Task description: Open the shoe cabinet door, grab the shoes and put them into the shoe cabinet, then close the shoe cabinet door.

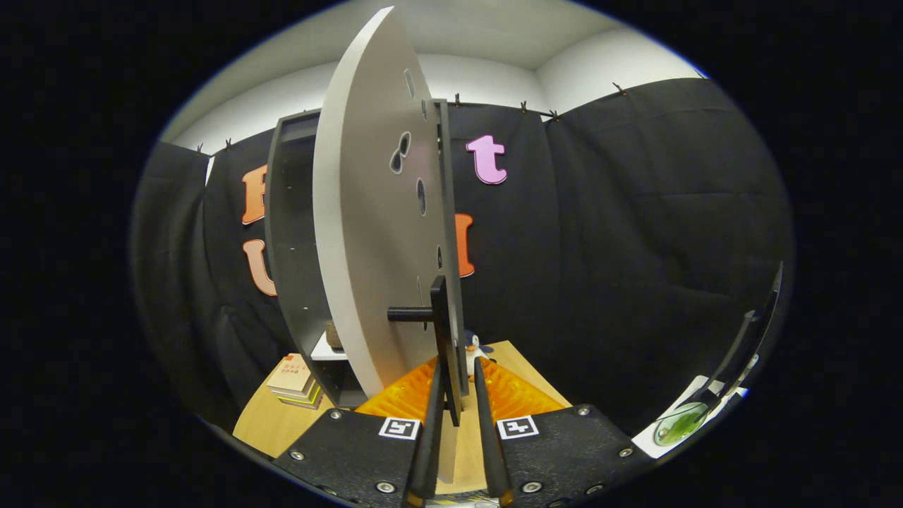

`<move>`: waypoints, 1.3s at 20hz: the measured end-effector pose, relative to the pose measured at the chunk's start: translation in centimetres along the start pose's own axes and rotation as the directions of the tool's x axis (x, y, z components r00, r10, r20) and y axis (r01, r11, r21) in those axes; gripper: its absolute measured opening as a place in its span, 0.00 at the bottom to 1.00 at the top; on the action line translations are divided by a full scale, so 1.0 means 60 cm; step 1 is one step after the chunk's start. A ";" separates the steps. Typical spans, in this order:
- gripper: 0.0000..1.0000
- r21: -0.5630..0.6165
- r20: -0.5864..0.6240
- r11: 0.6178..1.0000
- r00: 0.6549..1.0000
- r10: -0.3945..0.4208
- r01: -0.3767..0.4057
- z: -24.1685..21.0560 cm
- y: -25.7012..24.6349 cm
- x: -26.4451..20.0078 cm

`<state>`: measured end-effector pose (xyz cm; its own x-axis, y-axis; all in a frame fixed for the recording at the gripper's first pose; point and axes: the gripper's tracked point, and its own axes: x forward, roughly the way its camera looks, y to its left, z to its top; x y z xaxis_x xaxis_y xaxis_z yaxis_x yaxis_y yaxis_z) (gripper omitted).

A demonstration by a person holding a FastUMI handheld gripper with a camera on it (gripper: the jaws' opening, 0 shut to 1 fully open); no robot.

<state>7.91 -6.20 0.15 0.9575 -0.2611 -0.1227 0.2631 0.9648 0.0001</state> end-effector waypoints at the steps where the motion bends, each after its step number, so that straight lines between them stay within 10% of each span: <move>1: 0.26 -0.004 -0.004 1.000 1.000 -0.017 0.017 -0.002 -0.016 -0.002; 26: 0.23 -0.058 -0.008 0.991 0.992 0.124 -0.124 0.004 -0.152 0.032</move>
<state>7.36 -15.49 0.17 0.9818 -0.1390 -0.1295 0.1345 0.9900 -0.0425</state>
